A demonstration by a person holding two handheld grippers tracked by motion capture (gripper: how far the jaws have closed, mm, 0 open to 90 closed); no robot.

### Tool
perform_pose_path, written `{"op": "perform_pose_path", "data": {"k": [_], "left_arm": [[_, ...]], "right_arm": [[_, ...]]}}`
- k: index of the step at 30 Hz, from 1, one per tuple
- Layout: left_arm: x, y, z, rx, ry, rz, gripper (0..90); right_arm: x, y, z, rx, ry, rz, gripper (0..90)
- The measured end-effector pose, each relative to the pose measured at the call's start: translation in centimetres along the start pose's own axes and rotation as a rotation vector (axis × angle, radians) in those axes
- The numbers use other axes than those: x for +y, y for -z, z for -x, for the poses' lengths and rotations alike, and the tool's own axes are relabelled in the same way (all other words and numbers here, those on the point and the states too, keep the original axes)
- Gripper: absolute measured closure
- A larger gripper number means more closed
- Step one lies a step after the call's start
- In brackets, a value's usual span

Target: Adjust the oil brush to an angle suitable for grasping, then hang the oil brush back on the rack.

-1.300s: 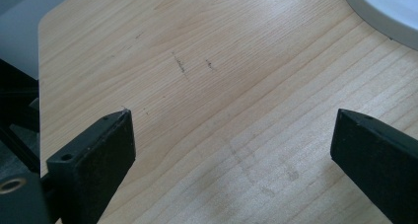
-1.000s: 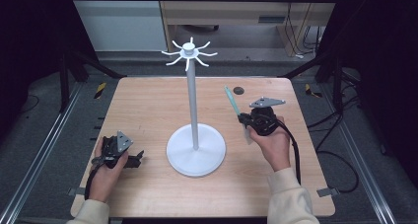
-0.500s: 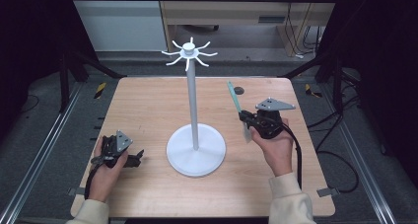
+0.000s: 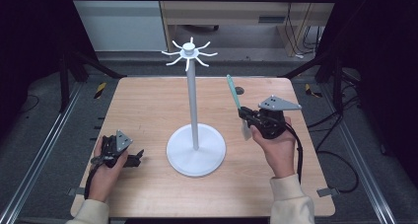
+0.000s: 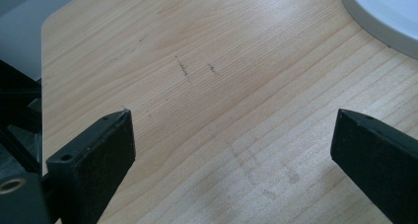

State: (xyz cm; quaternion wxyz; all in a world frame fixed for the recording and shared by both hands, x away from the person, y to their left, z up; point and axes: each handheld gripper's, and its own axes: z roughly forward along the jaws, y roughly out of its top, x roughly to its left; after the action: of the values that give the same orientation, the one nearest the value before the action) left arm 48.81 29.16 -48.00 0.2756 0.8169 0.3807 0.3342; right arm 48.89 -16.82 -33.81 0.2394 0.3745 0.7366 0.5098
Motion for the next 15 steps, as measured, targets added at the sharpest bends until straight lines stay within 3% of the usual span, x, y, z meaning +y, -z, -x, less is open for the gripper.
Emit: {"op": "perform_pose_path", "data": {"k": [15], "left_arm": [[0.0, 0.0, 0.0, 0.0, 0.001, 0.002, 2.7]], "right_arm": [[1.6, 1.9, -1.1, 0.01, 0.016, 0.076, 82.6]]}}
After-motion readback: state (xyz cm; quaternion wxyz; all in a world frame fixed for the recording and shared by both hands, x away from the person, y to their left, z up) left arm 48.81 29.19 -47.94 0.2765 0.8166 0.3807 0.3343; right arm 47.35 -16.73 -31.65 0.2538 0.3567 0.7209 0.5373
